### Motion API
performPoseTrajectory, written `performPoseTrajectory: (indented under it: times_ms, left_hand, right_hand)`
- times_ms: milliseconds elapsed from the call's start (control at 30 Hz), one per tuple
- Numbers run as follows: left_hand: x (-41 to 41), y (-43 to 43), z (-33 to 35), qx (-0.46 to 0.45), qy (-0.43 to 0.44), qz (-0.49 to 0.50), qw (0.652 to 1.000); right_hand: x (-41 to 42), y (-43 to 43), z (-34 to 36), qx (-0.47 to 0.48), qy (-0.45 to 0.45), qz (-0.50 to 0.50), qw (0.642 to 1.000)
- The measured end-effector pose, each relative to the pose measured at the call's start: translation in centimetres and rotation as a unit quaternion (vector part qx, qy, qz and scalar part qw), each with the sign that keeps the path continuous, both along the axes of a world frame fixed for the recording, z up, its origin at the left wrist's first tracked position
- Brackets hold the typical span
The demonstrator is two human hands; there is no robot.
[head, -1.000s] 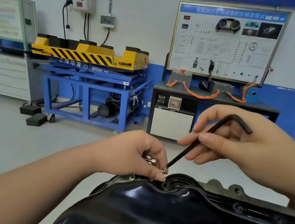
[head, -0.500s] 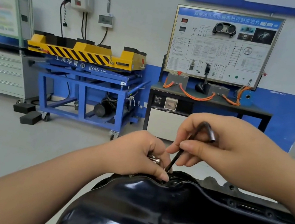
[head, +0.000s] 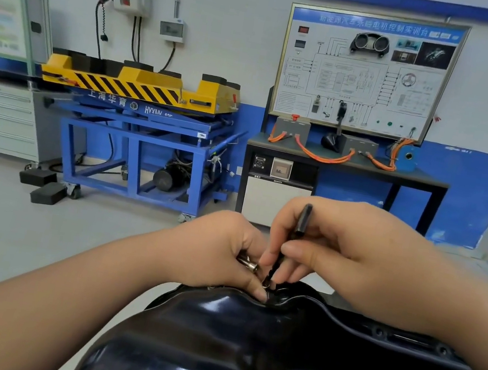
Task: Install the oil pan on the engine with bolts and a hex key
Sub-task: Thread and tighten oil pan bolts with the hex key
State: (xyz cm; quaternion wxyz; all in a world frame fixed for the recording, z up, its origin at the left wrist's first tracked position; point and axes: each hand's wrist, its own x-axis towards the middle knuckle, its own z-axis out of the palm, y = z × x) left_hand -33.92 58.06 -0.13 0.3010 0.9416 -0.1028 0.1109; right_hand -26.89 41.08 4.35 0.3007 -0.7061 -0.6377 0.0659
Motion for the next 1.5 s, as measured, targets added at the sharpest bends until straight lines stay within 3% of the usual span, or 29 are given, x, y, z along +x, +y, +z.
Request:
performPoseTrajectory:
  times_ms: [167,433,633,1200,1500]
  left_hand:
    - [0.2,0.0,-0.1,0.03,-0.001,-0.002,1.0]
    - [-0.2,0.3,-0.9,-0.1,0.002,0.002,0.995]
    - [-0.2,0.0,-1.3,-0.101,-0.01,0.03,0.994]
    - [-0.1,0.3,-1.3,-0.095,0.023,-0.019,0.995]
    - [-0.1,0.1,-1.4,-0.147,0.039,-0.029,0.988]
  right_hand:
    - [-0.2,-0.2,0.3,-0.001,-0.023,0.004,1.0]
    - [0.3,0.0,-0.3,0.045,0.064,-0.016,0.997]
    - [0.2,0.0,-0.9,0.07,0.08,-0.023,0.994]
    - [-0.3,-0.3,-1.1,0.044,0.041,-0.011,0.998]
    - [-0.2,-0.2,-1.1,0.064,0.056,-0.01,0.996]
